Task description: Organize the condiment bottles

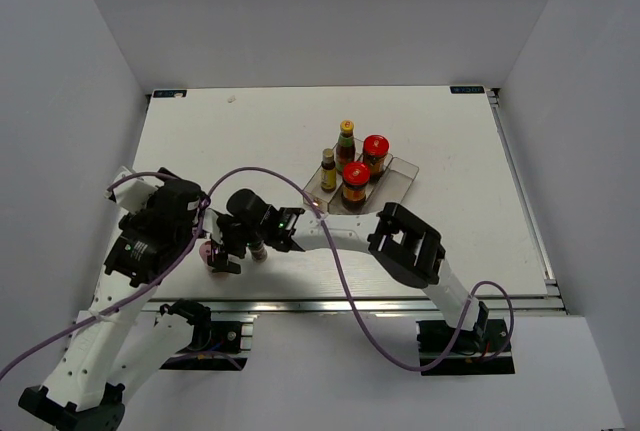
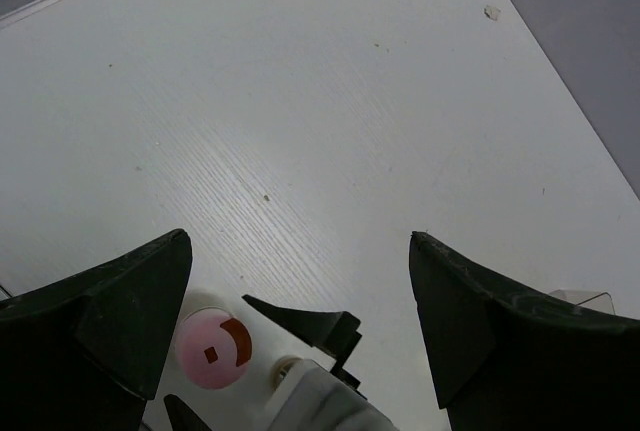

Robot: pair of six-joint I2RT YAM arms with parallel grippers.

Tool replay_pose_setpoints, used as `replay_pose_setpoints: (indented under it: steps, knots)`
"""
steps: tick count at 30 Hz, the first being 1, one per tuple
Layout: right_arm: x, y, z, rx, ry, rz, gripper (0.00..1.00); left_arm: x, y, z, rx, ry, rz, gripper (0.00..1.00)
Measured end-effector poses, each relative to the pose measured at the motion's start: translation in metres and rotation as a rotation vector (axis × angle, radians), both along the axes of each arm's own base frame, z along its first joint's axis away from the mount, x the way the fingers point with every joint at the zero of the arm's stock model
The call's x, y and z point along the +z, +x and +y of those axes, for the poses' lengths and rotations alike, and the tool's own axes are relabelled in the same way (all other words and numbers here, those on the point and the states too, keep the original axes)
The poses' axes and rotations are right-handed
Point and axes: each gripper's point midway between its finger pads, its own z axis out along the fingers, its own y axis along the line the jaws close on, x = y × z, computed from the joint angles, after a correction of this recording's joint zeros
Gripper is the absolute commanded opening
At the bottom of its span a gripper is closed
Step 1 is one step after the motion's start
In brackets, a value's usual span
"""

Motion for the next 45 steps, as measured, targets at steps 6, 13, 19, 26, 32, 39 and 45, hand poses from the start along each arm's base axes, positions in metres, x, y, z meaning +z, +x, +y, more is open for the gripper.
replay_pose_setpoints:
  steps: [6,13,19,26,32,39,45]
  knots:
    - [-0.019,-0.007,0.000,-0.005,-0.026,0.058,0.79,-0.001,0.000,-0.003,-0.011,-0.018,0.002,0.98]
    - [-0.019,-0.008,0.003,-0.026,0.021,0.093,0.70,-0.001,0.000,-0.005,-0.016,-0.026,-0.003,0.98]
    - [-0.005,-0.002,0.011,-0.079,0.078,0.119,0.35,0.001,-0.001,-0.004,-0.017,-0.030,-0.012,0.98]
    - [0.004,0.015,0.007,-0.183,0.117,0.121,0.29,0.005,-0.004,-0.004,-0.025,-0.043,-0.037,0.98]
    - [0.060,0.065,-0.008,-0.345,0.236,0.143,0.28,0.011,-0.004,-0.008,-0.055,-0.059,-0.069,0.98]
    - [0.140,0.177,-0.107,-0.672,0.436,0.126,0.26,0.015,0.002,-0.017,-0.105,-0.083,-0.105,0.98]
    - [0.179,0.213,-0.218,-0.954,0.536,0.074,0.27,-0.007,0.022,-0.041,-0.199,-0.108,-0.090,0.98]
